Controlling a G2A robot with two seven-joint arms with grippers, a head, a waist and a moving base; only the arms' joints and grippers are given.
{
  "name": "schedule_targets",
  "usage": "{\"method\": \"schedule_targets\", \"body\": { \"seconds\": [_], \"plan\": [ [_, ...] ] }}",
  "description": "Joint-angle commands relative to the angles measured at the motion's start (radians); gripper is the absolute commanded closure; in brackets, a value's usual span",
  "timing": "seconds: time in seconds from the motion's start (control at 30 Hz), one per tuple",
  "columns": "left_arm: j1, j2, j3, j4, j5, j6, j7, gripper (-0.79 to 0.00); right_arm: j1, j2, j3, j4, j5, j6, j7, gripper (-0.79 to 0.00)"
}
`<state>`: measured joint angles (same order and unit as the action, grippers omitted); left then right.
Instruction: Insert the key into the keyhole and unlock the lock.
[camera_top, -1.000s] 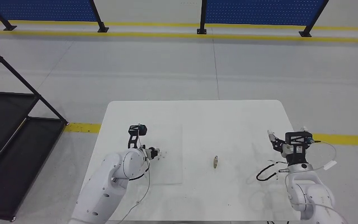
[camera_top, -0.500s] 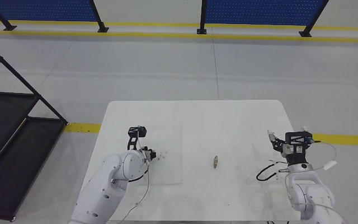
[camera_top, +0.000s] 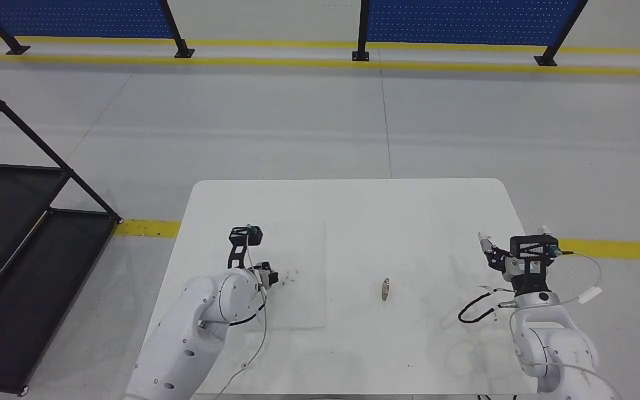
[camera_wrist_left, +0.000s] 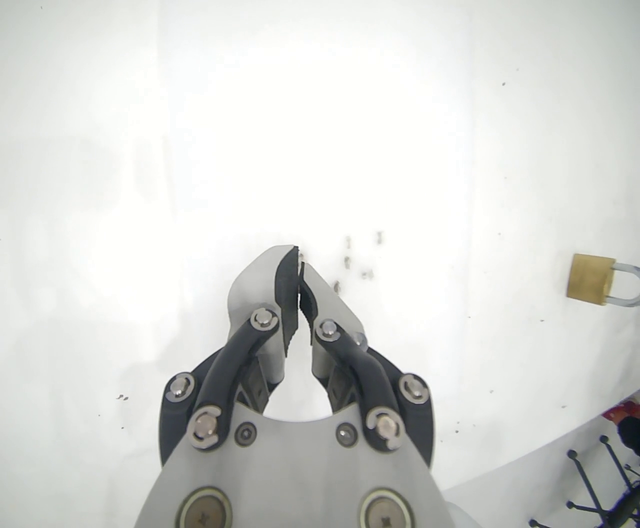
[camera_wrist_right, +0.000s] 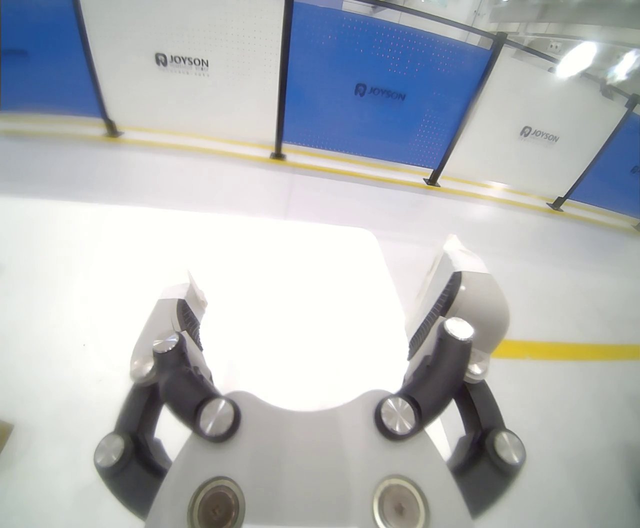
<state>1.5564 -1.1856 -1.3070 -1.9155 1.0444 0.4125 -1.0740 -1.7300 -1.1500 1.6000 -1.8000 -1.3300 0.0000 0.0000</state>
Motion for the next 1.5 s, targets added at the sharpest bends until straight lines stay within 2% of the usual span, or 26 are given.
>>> {"method": "schedule_targets", "body": {
  "seconds": [0.0,0.27,0.43,0.53,0.67,0.8,0.93,1.2,1.33,1.47],
  "plan": [
    [0.006,0.001,0.002,-0.020,0.016,-0.004,-0.003,0.000,0.000,0.000,0.000,0.000,0.000,0.000,0.000,-0.785],
    [0.028,0.004,0.024,-0.093,0.091,-0.030,-0.016,0.000,0.000,0.000,0.000,0.000,0.000,0.000,0.000,-0.785],
    [0.027,0.002,0.007,-0.104,0.024,-0.062,0.029,0.000,0.000,0.000,0.000,0.000,0.000,0.000,0.000,-0.785],
    [0.031,-0.001,-0.017,-0.115,-0.102,-0.130,0.090,0.000,0.000,0.000,0.000,0.000,0.000,0.000,0.000,-0.785],
    [0.052,-0.002,-0.080,-0.113,-0.328,-0.268,0.171,0.000,0.000,0.000,0.000,0.000,0.000,0.000,0.000,-0.785],
    [0.060,0.003,-0.159,-0.080,-0.539,-0.407,0.180,0.000,0.000,0.000,0.000,0.000,0.000,0.000,0.000,-0.785],
    [0.057,0.010,-0.235,-0.025,-0.732,-0.513,0.138,0.000,0.000,0.000,0.000,0.000,0.000,0.000,0.000,-0.785],
    [0.043,0.030,-0.358,0.086,-1.018,-0.651,-0.003,0.000,0.000,0.000,0.000,0.000,0.000,0.000,0.000,-0.785],
    [0.030,0.037,-0.387,0.139,-1.198,-0.700,-0.090,0.000,0.000,0.000,0.000,0.000,0.000,0.000,0.000,-0.785],
    [0.026,0.039,-0.392,0.149,-1.221,-0.709,-0.103,0.000,0.000,0.000,0.000,0.000,0.000,0.000,0.000,-0.785]
  ]
}}
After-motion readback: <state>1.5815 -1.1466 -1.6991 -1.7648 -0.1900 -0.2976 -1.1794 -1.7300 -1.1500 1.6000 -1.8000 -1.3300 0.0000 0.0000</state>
